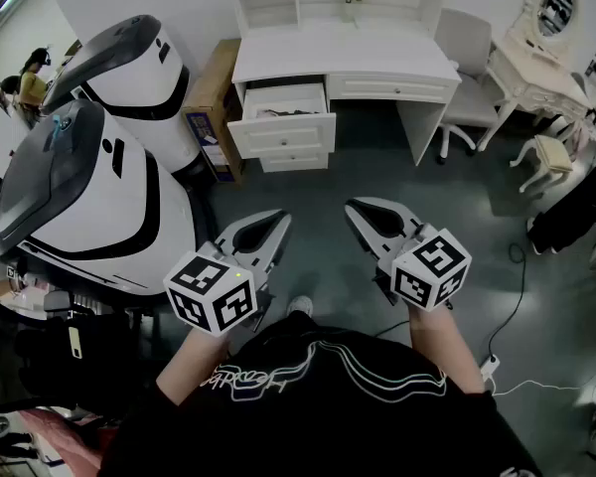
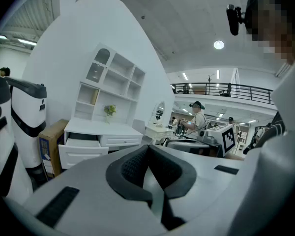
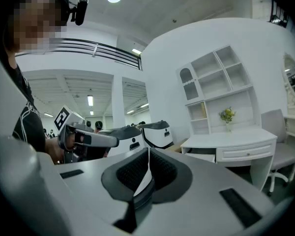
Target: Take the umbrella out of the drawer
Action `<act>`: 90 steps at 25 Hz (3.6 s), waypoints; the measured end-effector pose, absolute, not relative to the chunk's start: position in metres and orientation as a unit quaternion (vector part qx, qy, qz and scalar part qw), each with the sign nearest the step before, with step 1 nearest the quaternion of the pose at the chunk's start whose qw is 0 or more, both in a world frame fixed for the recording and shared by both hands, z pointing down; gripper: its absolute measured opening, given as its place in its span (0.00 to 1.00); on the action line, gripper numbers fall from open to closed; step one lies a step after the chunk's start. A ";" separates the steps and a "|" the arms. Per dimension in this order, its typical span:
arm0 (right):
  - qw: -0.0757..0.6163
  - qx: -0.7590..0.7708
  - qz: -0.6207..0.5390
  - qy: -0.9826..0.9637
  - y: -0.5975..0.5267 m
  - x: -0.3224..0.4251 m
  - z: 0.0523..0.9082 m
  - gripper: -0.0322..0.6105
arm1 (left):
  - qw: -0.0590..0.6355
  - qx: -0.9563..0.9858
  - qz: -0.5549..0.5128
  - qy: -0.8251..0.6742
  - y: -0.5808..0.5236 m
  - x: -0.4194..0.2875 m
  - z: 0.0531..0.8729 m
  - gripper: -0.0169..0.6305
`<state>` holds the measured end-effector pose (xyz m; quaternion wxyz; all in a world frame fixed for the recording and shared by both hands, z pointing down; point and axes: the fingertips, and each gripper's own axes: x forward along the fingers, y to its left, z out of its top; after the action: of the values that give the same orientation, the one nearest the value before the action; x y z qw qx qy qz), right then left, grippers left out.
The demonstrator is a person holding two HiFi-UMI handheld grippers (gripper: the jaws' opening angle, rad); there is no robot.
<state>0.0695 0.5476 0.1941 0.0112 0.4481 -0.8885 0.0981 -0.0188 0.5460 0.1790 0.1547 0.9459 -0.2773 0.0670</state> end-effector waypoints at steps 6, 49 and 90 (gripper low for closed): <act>0.015 0.456 0.087 -0.885 0.555 0.071 0.188 0.12 | 0.155 0.942 0.067 -0.291 0.548 -0.032 0.179 0.06; 0.096 0.457 0.224 -0.855 0.060 0.049 0.314 0.13 | 0.289 0.913 0.115 -0.265 0.032 -0.063 0.311 0.06; 0.585 0.071 0.073 -0.805 -0.133 0.050 0.649 0.42 | 0.420 0.819 0.144 -0.363 -0.178 -0.069 0.414 0.06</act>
<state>0.0500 -0.1325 0.6486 0.5850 0.0714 -0.8046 0.0727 -0.0687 -0.1777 0.4140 0.4196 0.8193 -0.3634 0.1439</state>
